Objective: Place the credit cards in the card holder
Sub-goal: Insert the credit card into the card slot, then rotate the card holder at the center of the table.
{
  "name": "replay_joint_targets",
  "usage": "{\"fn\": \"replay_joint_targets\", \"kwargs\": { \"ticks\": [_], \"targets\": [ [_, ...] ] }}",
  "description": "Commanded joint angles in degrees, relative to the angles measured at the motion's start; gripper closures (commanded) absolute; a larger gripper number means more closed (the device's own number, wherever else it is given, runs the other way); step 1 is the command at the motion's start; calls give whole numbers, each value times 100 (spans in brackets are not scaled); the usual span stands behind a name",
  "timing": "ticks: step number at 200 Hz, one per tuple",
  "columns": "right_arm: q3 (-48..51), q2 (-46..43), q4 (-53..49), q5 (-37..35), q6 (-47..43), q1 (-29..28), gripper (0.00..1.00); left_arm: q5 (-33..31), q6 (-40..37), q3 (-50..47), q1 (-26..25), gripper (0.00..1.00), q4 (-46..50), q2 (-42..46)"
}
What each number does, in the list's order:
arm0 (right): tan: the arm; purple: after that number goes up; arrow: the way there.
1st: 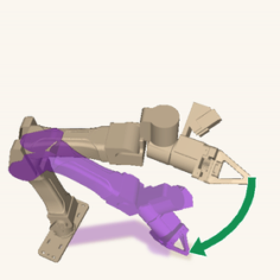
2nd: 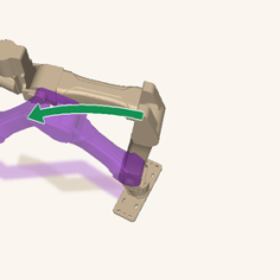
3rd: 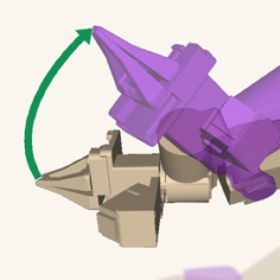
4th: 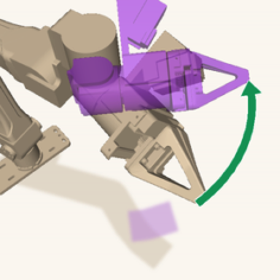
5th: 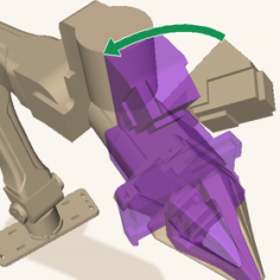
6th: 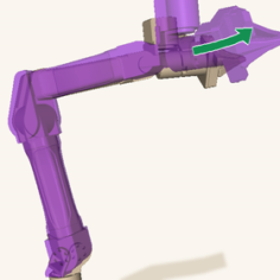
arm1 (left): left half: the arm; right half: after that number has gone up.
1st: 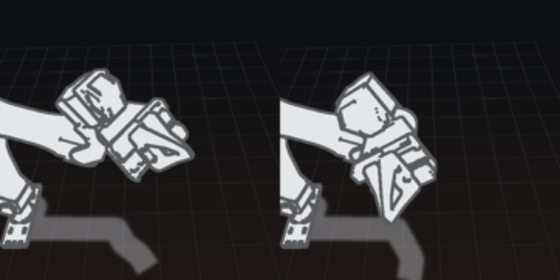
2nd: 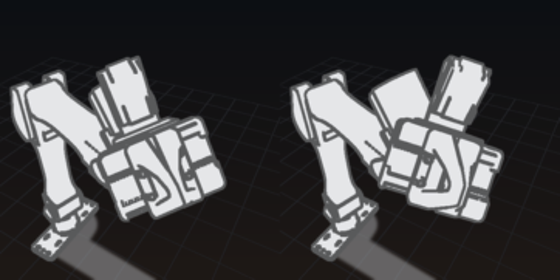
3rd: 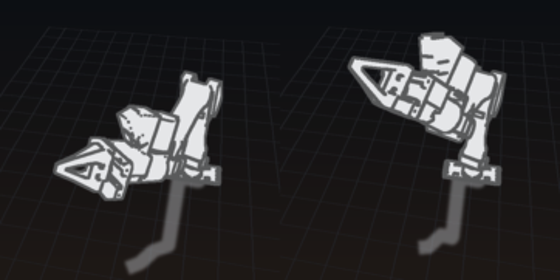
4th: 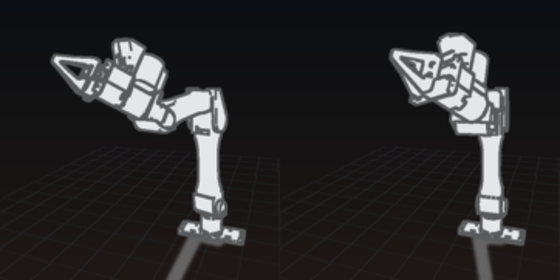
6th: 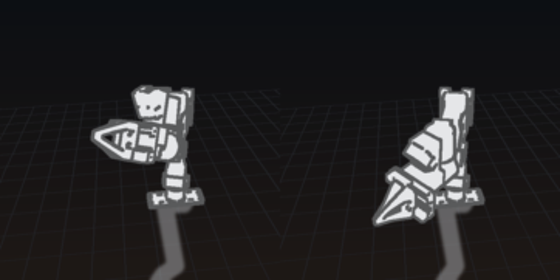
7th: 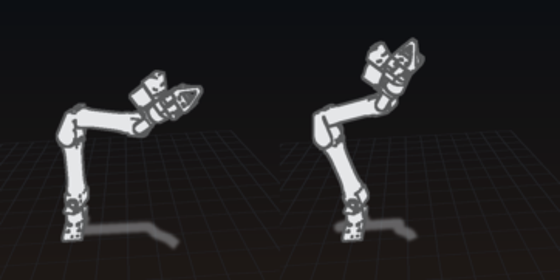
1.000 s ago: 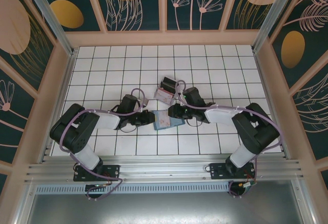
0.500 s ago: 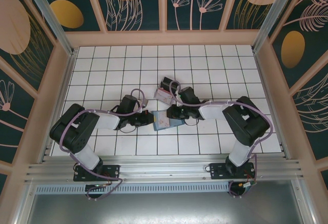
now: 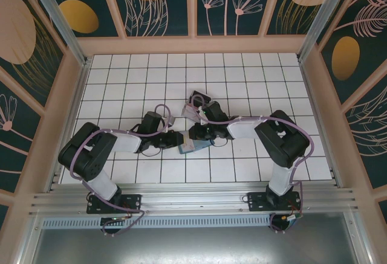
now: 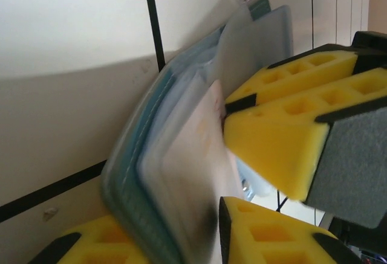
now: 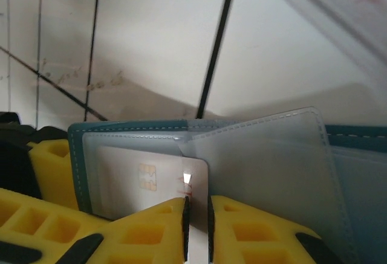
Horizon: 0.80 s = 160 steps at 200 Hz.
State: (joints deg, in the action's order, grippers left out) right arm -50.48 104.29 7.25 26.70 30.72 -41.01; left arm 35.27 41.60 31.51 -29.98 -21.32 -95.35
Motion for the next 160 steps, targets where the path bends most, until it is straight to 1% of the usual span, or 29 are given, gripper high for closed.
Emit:
{"fn": "replay_joint_targets", "kwargs": {
  "ticks": [1,25,54,76,87,107,135,160],
  "targets": [
    [-74,74,154,409,12,-109,81,-167,-94,0,-17,68,125,-70],
    [-66,-50,125,427,48,-78,81,-200,-145,61,-15,67,214,-76],
    [-49,-459,-203,113,-85,34,81,-285,-192,25,-17,66,395,18],
    [84,-809,-459,-15,-145,246,81,-458,-282,-63,-16,53,690,283],
    [246,-976,-504,10,-137,383,81,-780,-373,23,-8,48,1136,429],
    [567,-1308,-681,63,-204,547,84,-1249,-609,391,29,47,1964,573],
    [1075,-1875,-1070,182,-255,587,84,-1865,-879,912,139,48,2629,693],
    [1600,-2436,-1309,158,-139,581,84,-2241,-1095,1486,416,51,3049,362]
  ]
}}
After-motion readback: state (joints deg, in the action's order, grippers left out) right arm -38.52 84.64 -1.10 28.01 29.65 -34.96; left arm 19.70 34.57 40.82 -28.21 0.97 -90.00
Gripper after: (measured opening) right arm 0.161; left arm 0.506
